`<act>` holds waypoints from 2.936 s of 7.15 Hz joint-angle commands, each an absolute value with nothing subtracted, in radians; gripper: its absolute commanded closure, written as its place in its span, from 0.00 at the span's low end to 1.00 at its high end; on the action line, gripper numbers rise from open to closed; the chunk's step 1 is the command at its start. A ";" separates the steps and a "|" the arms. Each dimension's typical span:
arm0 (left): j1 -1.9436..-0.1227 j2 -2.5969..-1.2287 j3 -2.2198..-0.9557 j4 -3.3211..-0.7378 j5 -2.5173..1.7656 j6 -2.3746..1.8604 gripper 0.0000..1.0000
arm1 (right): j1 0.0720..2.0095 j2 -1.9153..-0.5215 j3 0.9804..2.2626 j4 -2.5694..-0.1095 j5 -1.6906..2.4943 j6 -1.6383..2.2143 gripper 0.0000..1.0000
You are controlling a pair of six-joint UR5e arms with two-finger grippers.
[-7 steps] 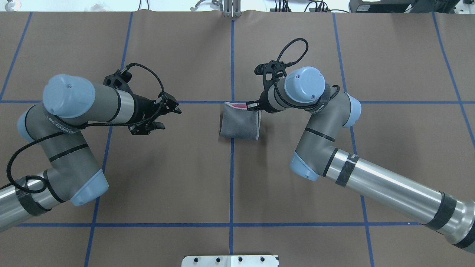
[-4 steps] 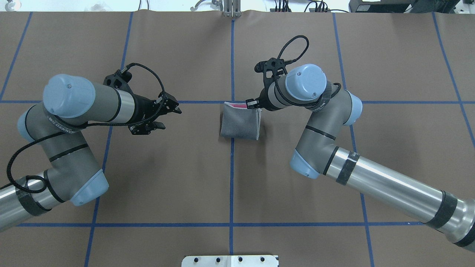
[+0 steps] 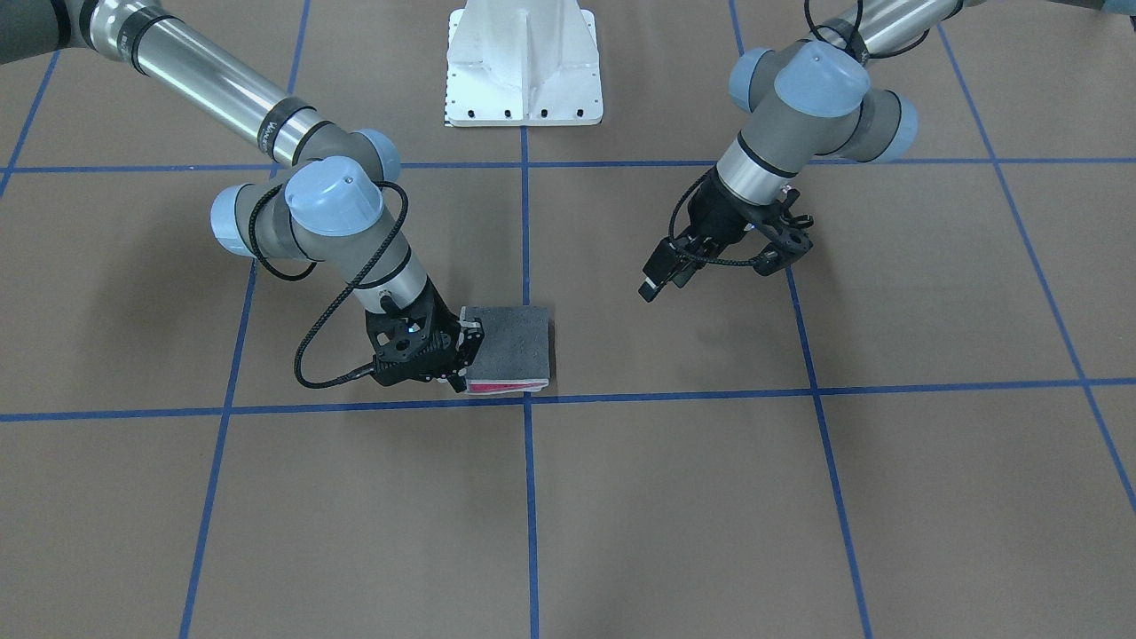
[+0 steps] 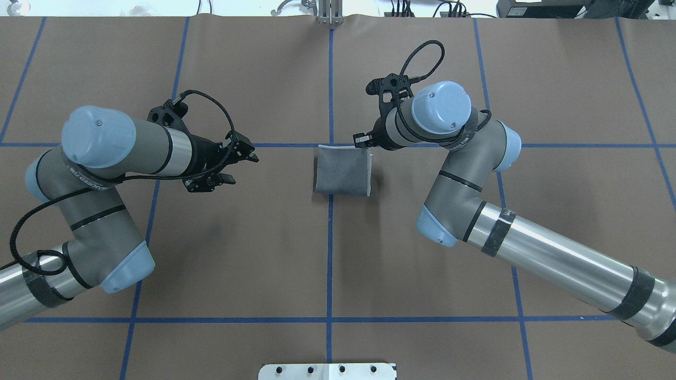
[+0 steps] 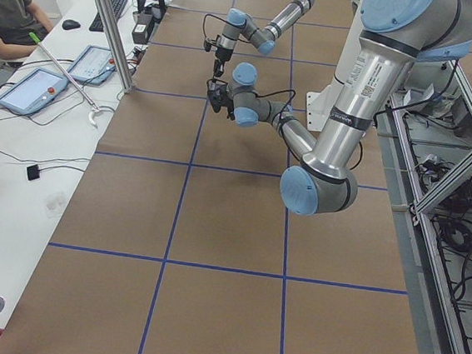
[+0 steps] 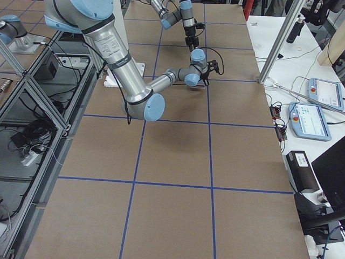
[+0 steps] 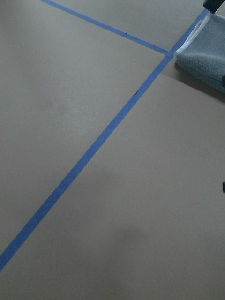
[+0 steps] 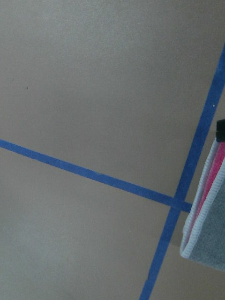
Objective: Fold towel twice with both arms
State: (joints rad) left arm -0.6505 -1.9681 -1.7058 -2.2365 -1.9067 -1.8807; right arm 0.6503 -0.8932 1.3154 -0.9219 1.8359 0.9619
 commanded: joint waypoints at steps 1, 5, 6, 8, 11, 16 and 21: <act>-0.650 -1.968 -1.706 -2.237 -1.907 -1.881 0.26 | 0.653 -0.897 1.313 -0.922 1.836 0.960 1.00; -0.652 -1.970 -1.721 -2.232 -1.905 -1.881 0.26 | 0.655 -0.908 1.315 -0.920 1.836 0.956 1.00; -0.650 -1.973 -1.721 -2.230 -1.904 -1.882 0.26 | 0.655 -0.907 1.313 -0.920 1.836 0.956 1.00; -0.646 -1.974 -1.715 -2.230 -1.899 -1.882 0.26 | 0.653 -0.907 1.307 -0.922 1.835 0.956 1.00; -0.638 -2.077 -1.646 -2.232 -1.869 -1.929 0.26 | 0.653 -0.907 1.305 -0.922 1.835 0.956 1.00; -0.586 -2.224 -1.517 -2.316 -1.725 -1.994 0.26 | 0.653 -0.907 1.305 -0.922 1.835 0.956 1.00; -0.518 -2.261 -1.402 -2.430 -1.640 -2.008 0.26 | 0.653 -0.908 1.304 -0.922 1.835 0.954 1.00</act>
State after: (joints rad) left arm -0.5248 -2.2549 -1.4270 -2.4072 -1.6489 -2.0067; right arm 0.6535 -0.9079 1.3050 -0.9219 1.8346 0.9543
